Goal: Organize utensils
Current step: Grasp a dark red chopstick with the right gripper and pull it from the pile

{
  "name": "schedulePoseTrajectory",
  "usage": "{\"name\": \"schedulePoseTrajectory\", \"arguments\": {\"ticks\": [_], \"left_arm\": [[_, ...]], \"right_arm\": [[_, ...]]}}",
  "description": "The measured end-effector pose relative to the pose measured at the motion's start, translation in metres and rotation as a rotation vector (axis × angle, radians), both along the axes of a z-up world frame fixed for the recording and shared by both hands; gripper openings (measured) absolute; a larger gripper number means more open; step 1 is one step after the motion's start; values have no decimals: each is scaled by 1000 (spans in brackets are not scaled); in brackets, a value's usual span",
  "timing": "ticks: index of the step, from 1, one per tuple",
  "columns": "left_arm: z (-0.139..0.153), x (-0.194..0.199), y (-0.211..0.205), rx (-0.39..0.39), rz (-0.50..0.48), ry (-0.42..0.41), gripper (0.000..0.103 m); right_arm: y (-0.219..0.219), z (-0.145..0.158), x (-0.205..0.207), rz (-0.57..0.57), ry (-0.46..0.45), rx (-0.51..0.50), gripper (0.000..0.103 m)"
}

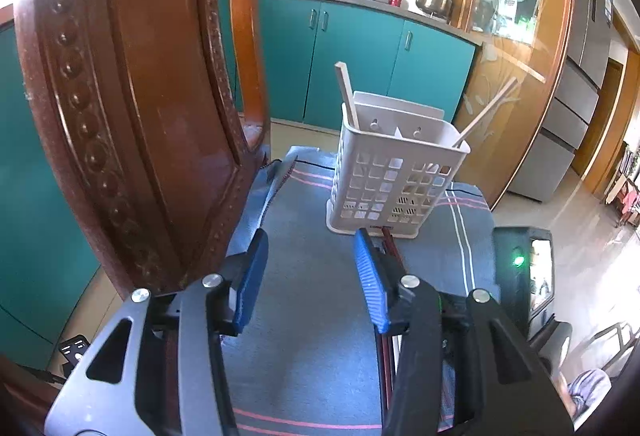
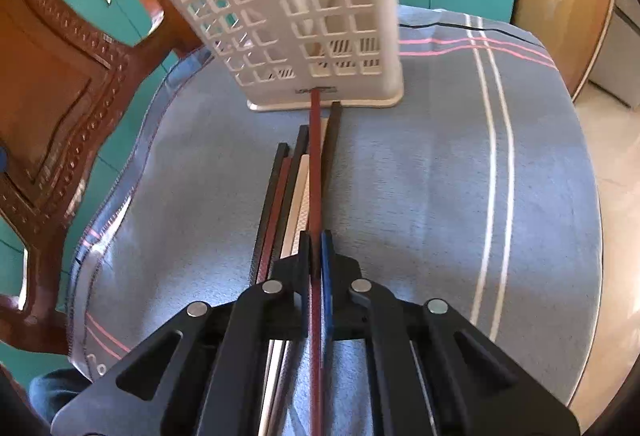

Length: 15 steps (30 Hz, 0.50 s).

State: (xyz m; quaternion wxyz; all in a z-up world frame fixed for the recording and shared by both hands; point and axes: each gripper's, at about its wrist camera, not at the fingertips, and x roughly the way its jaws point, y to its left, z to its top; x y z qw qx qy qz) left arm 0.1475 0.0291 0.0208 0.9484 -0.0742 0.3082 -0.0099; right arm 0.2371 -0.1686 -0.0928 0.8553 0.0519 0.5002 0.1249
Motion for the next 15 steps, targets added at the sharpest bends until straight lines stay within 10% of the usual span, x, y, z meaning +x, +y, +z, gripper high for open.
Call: {"name": "schedulePoseTrajectory", "arguments": {"ticks": [15], "left_arm": [[-7,6,-14,14,-24,23,50]], "right_arm": [[-49,-9,-11,-163,67,96,6]]}}
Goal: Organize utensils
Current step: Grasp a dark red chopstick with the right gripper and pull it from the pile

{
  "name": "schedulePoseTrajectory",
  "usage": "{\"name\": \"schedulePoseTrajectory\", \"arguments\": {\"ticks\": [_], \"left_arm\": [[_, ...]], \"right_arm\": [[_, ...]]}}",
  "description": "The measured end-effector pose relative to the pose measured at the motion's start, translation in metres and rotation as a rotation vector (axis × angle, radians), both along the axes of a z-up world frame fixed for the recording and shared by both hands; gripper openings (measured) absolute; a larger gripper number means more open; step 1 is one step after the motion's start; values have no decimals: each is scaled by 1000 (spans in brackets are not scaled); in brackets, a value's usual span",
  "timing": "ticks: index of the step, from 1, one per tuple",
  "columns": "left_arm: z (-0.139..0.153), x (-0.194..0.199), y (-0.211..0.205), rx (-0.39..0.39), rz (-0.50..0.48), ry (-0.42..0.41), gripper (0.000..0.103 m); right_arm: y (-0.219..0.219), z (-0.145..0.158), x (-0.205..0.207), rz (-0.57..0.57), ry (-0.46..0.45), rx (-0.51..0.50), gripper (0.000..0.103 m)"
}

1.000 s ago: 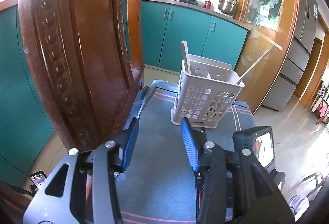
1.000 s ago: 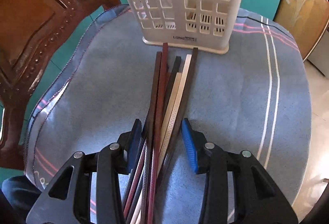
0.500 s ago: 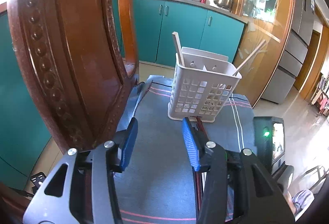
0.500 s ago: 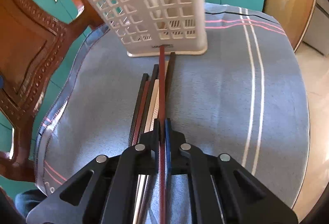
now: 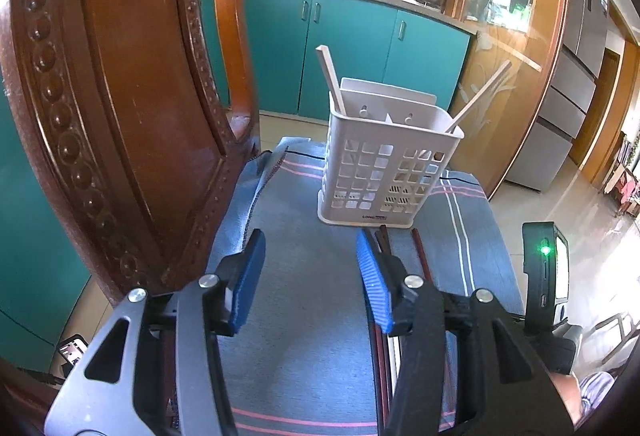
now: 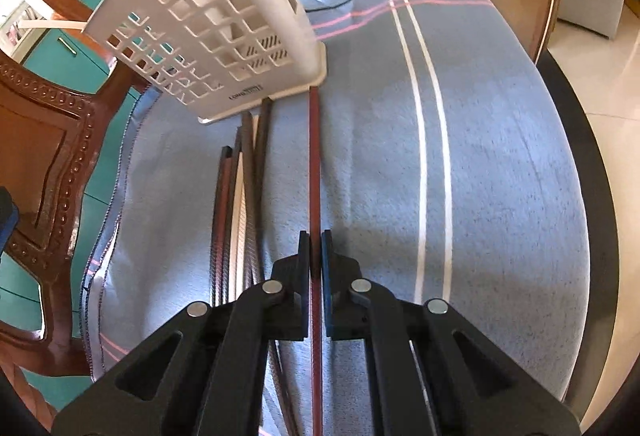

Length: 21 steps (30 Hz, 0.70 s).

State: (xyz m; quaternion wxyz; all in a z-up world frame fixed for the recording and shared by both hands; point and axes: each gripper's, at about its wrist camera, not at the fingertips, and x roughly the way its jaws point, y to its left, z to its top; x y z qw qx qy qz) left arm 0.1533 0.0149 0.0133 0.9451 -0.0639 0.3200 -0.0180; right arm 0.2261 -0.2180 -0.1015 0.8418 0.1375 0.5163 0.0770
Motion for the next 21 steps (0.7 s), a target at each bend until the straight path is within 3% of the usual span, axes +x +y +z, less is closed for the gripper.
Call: {"name": "schedulePoseTrajectory", "arguments": {"ticks": [21], "left_arm": [[-6,4,-6,10,0,27,56]], "right_arm": [[2,-3,0,-3,5,-10,6]]}}
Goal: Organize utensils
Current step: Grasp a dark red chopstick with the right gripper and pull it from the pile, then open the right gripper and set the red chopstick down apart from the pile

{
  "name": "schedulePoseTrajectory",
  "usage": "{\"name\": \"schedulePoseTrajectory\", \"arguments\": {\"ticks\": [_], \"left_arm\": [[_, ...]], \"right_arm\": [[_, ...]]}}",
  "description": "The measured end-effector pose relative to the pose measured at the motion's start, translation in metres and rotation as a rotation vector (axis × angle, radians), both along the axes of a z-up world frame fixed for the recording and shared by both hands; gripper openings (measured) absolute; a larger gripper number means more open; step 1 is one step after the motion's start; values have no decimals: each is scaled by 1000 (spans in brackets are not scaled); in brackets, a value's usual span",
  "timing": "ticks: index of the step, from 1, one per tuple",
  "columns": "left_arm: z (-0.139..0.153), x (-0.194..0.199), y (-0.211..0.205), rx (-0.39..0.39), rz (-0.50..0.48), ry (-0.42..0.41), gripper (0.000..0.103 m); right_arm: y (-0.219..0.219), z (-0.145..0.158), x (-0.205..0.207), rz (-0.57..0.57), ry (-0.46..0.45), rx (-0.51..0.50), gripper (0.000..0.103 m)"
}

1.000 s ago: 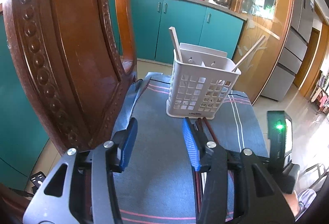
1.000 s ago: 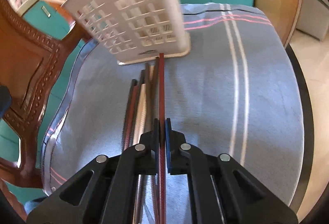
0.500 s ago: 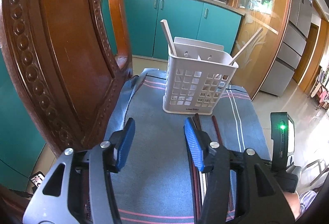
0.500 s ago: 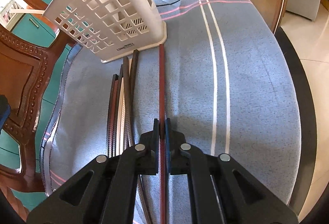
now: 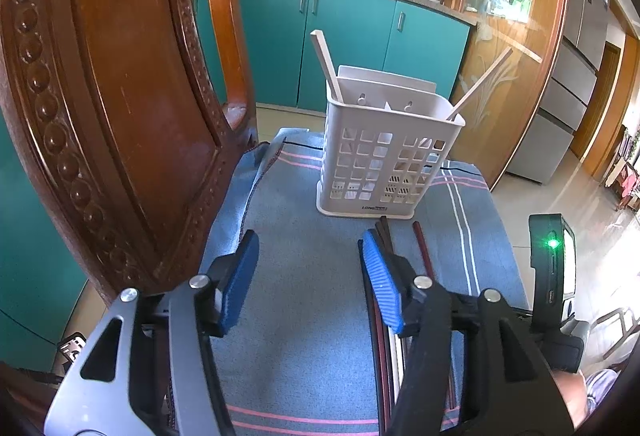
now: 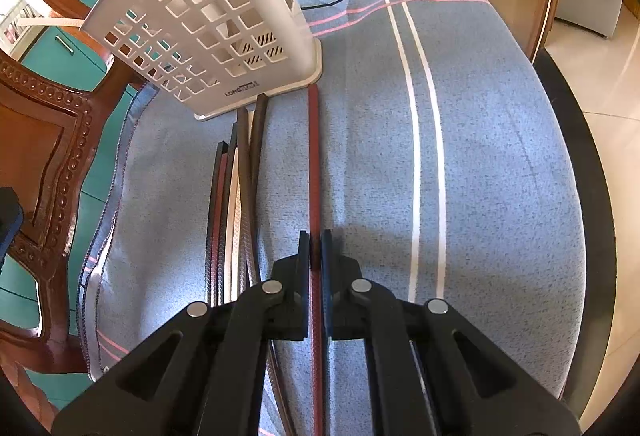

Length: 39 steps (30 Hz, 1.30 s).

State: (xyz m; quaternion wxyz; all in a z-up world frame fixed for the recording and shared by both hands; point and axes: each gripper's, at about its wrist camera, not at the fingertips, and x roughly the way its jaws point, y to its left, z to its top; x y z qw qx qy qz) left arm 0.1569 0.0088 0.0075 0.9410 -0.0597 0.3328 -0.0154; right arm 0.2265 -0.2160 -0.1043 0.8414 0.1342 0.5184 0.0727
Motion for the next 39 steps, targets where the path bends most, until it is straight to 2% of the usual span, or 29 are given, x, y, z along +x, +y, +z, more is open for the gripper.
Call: {"name": "schedulePoseTrajectory", "arguments": {"ticks": [12,18,24,27,29,32,37,39], "left_arm": [[-11,6,-4,-2,-27,59,60],[-26,14,-11,-11,-66,135,62],[-43,24,-3,-91,-87,212,63],[-57,33,3,-123,-94,240,64],[-72,41,2,-134,-110,271,64],[-90,51,-6,-169,-139,328,63],[-102,56,-43,-60,-213,343,63],[-113,59,-54,2,-206,372,63]], "right_arm": [[-4,3,-5,1,-22,-31,6],[-11,4,-8,-9,-16,-38,6],[-21,8,-6,-43,-21,-46,6],[-23,13,-4,-28,-44,-38,9],[-21,17,-1,-4,-67,-62,18],[-17,16,3,19,-82,-96,25],[-23,10,16,18,-49,-35,31],[-25,8,20,12,-43,-37,33]]}}
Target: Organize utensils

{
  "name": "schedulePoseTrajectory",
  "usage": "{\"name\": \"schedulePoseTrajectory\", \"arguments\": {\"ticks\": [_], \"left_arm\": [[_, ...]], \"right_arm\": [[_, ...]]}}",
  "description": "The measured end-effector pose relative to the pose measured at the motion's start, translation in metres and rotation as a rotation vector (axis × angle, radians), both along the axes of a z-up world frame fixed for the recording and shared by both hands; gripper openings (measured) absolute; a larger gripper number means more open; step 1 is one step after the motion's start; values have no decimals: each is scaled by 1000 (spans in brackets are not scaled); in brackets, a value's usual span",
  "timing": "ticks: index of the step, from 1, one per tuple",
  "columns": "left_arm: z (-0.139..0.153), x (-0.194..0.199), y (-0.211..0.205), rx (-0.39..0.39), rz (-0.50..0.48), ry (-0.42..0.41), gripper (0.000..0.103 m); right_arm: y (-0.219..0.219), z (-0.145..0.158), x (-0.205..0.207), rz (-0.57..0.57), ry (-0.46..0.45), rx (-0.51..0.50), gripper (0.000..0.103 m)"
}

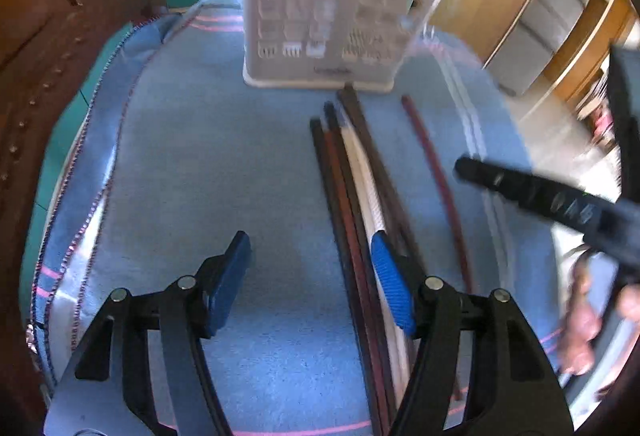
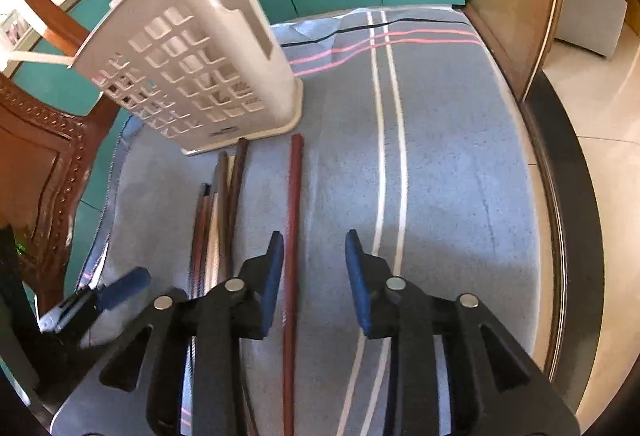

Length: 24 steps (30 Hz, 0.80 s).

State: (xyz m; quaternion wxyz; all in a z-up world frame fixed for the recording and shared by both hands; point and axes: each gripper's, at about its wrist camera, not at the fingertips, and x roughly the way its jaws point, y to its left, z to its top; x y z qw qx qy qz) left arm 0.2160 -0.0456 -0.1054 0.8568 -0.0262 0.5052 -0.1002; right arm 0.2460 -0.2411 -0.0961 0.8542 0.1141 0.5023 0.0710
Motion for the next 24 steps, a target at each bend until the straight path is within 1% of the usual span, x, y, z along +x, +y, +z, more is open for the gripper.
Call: {"name": "schedulePoseTrajectory", "arguments": {"ticks": [2,3,6,10,14,17,18,19,20,21,22,24], "left_arm": [[0,-3,-6,39,-12,-30,64],[1,-4,-6,43,-15,-34,64],[-1,-4,0,34,-5,-32,67],[-3,-2,6,49,5,-34,69],[0,-2,7,48,15,-35,69],[0,-2,9,34,23,-37,66],[1,-3,10,25,26,-39,58],[2,-4,10,17,24,-42,43],[4,-7,9,20,15,-48,35],[6,-10,7,33,4,-55,29],[6,-11,4,46,-8,-62,24],[6,-13,-1,46,-22,-68,18]], "right_arm": [[-2,-4,3,6,3,14,34],[-3,-7,5,4,13,13,34],[-2,-10,9,15,21,15,35],[0,-7,10,39,18,19,39],[8,-5,10,55,3,-18,40],[14,-7,8,70,0,-41,40],[16,-8,8,69,1,-45,40],[16,-9,8,67,3,-45,40],[16,-9,8,65,4,-45,40],[16,-10,8,65,4,-47,40],[18,-10,8,64,2,-52,40],[20,-11,8,63,0,-61,40]]}}
